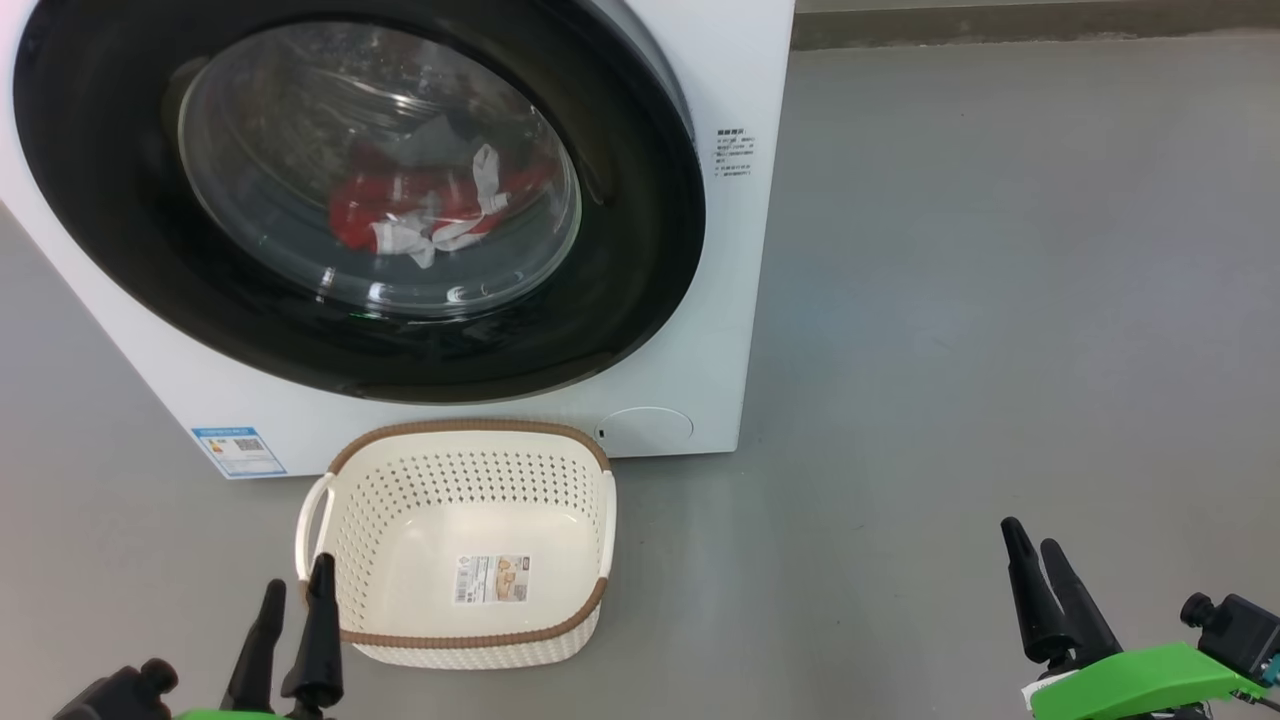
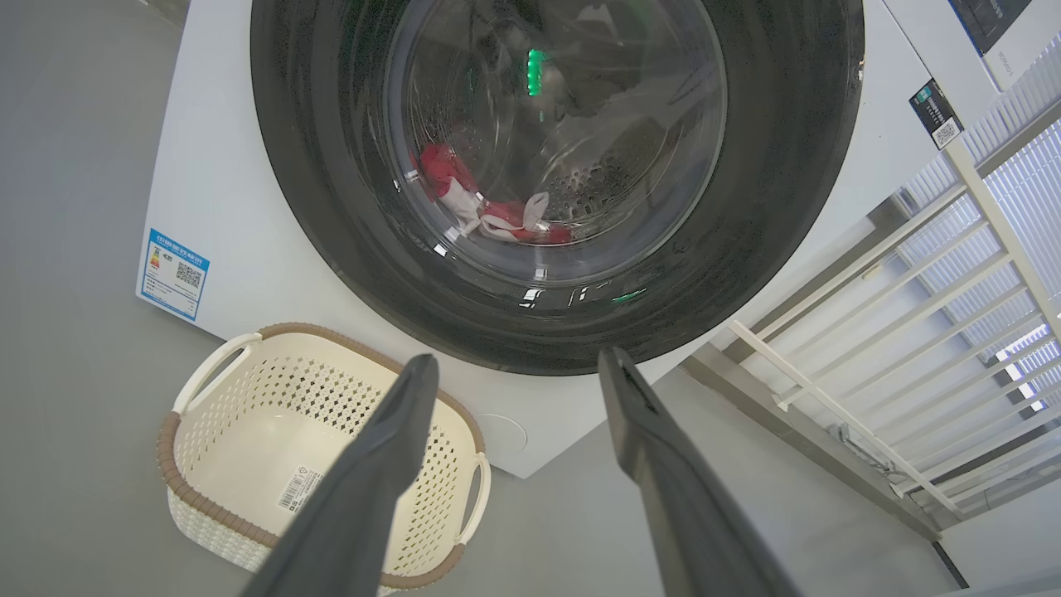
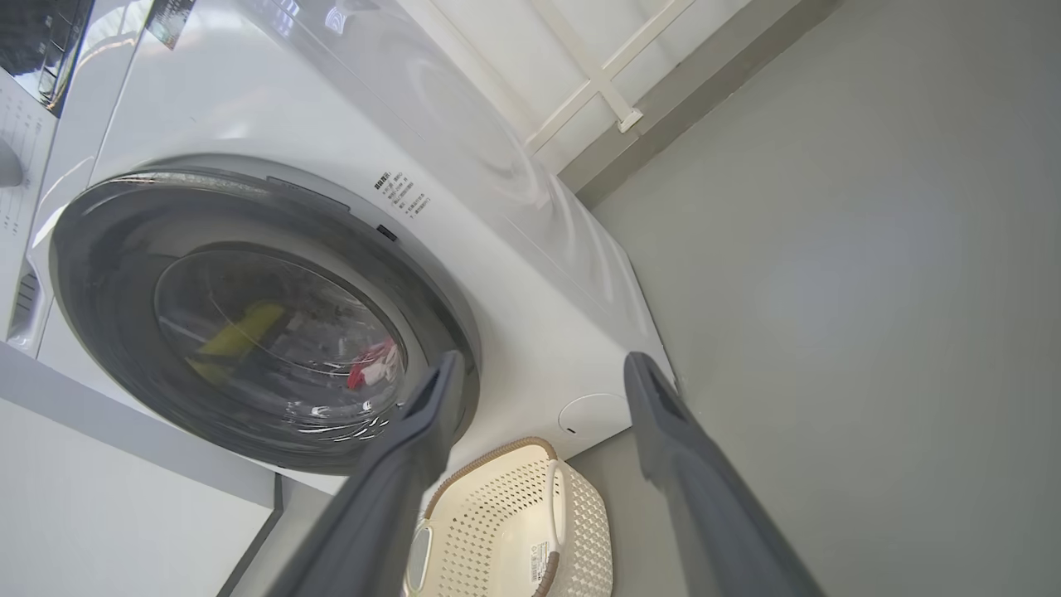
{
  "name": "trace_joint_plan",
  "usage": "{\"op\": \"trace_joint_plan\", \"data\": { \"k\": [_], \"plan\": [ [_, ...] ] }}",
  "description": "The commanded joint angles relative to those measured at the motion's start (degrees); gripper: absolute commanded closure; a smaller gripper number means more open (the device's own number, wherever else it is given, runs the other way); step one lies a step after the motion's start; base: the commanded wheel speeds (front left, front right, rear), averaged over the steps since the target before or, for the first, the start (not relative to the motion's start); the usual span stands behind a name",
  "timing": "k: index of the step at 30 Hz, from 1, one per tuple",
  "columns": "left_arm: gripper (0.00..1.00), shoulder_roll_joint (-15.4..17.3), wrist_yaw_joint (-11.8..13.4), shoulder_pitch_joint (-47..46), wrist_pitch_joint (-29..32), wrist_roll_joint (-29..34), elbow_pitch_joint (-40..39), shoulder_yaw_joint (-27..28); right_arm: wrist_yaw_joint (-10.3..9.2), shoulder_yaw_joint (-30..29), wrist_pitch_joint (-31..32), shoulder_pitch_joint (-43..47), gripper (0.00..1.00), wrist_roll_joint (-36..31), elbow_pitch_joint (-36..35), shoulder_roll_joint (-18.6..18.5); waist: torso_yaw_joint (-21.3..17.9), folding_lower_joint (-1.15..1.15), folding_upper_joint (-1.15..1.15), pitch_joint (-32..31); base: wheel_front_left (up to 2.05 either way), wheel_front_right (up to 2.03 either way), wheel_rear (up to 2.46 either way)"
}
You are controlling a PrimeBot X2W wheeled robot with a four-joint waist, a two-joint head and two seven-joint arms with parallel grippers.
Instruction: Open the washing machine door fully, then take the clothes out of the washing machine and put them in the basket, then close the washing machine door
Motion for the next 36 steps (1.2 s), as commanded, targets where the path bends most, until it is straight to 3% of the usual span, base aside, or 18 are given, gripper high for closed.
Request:
{"op": "trace_joint_plan", "data": {
  "k": [1, 36],
  "plan": [
    [0.0, 1.08, -0.15, -0.98, -1.0, 1.87, -2.04, 0.9, 0.05, 1.31, -0.75, 0.08, 0.0, -2.01, -1.82, -1.14, 0.0, 0.0, 0.0, 0.04, 0.0, 0.0, 0.0],
    [0.0, 2.48, -0.21, 0.32, -6.71, 24.15, -4.76, -0.81, 0.08, 1.96, -6.43, 2.23, 0.0, -20.6, -4.57, -2.72, -0.37, 0.0, 0.0, 0.63, 0.0, 0.0, 0.0]
  ]
}}
